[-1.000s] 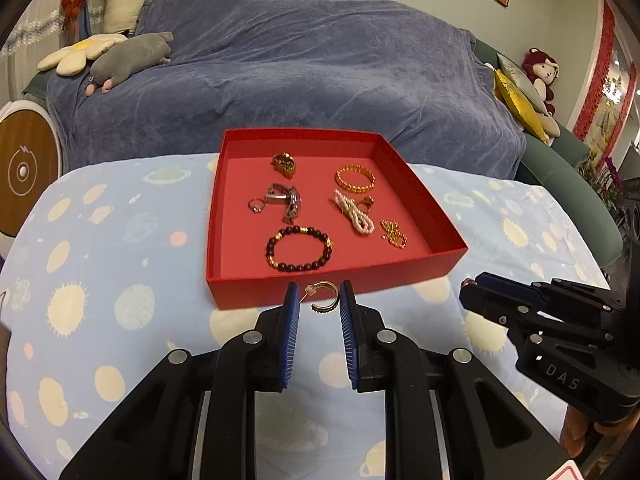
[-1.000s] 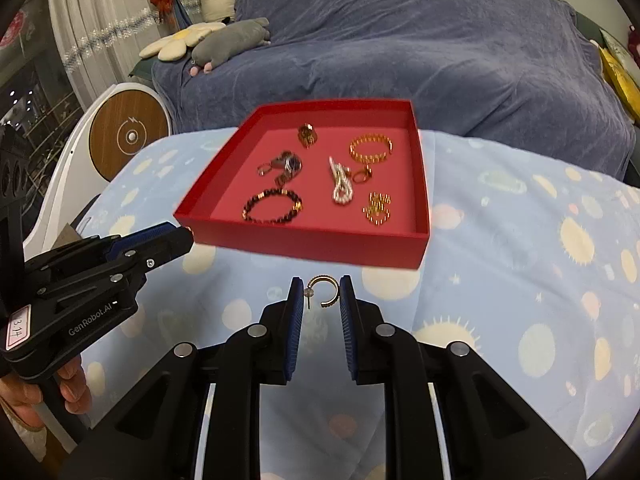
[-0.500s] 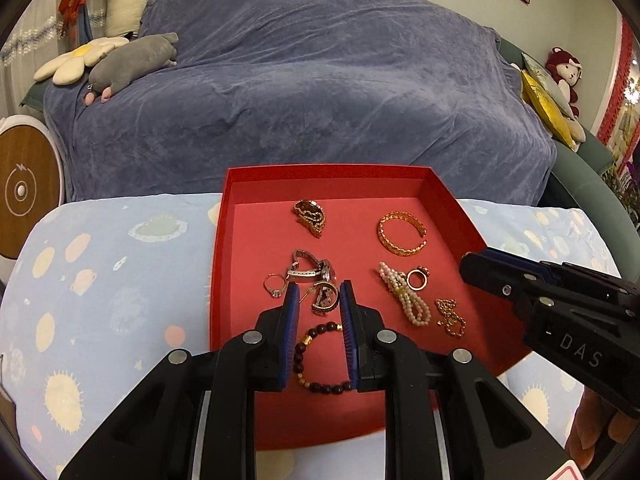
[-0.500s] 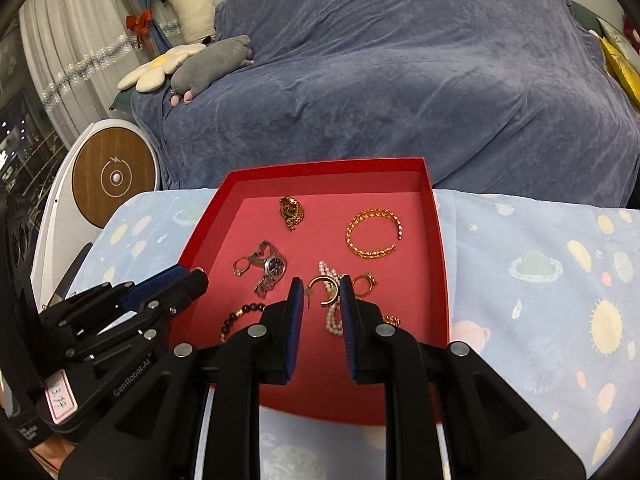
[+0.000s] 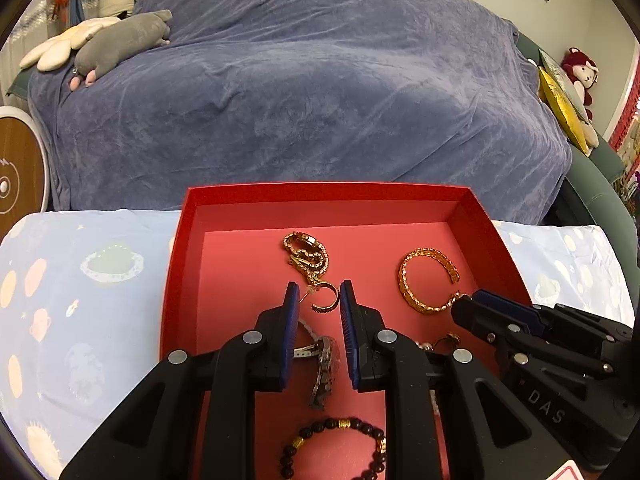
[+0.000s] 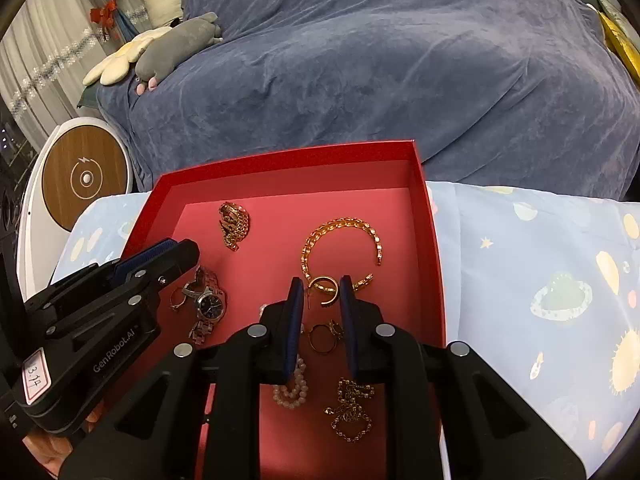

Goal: Organize jewelry

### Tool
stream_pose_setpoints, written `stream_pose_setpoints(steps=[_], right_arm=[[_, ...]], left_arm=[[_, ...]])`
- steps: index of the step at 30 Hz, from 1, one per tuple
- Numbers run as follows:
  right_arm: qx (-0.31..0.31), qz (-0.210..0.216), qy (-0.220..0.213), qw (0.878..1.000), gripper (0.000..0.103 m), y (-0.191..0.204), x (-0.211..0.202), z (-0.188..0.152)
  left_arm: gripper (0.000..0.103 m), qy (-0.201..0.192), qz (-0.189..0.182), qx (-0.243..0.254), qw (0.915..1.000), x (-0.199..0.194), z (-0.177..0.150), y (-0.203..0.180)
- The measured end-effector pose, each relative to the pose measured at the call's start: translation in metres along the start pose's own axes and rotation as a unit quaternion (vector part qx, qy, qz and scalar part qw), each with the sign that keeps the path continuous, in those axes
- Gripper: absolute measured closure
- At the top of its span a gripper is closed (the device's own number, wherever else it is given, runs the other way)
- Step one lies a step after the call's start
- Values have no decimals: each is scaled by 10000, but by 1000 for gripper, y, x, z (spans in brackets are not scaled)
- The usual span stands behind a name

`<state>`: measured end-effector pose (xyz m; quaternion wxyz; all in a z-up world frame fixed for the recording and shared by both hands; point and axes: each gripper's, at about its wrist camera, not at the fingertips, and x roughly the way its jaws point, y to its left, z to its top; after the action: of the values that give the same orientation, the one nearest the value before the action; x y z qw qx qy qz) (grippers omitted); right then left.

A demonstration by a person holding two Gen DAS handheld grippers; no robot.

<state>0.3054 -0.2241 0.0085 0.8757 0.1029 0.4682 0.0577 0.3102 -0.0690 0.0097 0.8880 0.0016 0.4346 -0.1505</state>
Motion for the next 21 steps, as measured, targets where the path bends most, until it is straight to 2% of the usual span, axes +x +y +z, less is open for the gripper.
stream_pose_setpoints(steps=[3,6,11,16,18,21], right_arm=[[19,4,37,10000,84,-2,2,-1],[30,-4,-14,10000,84,-3,-1,-2],[56,33,-176,9998,84,-4,-19,-3],[60,107,-472,9988,81,-6,-68,-13],[78,148,-602,9980,72,-7,-93,-22],[47,144,-781,9968,70,-7,-129,-39]], left_arm=[[81,9,61,-13,10000,1,2,0],[67,-10,91,-52,9999,0,2,2],[66,-84,130,-119,9998,-10,1,6],[66,-262,-7,-369,9990,-49,-8,16],[61,-323,-18,-424,9986,-70,-15,18],[55,-460,9,-410,9981,-102,-31,17]])
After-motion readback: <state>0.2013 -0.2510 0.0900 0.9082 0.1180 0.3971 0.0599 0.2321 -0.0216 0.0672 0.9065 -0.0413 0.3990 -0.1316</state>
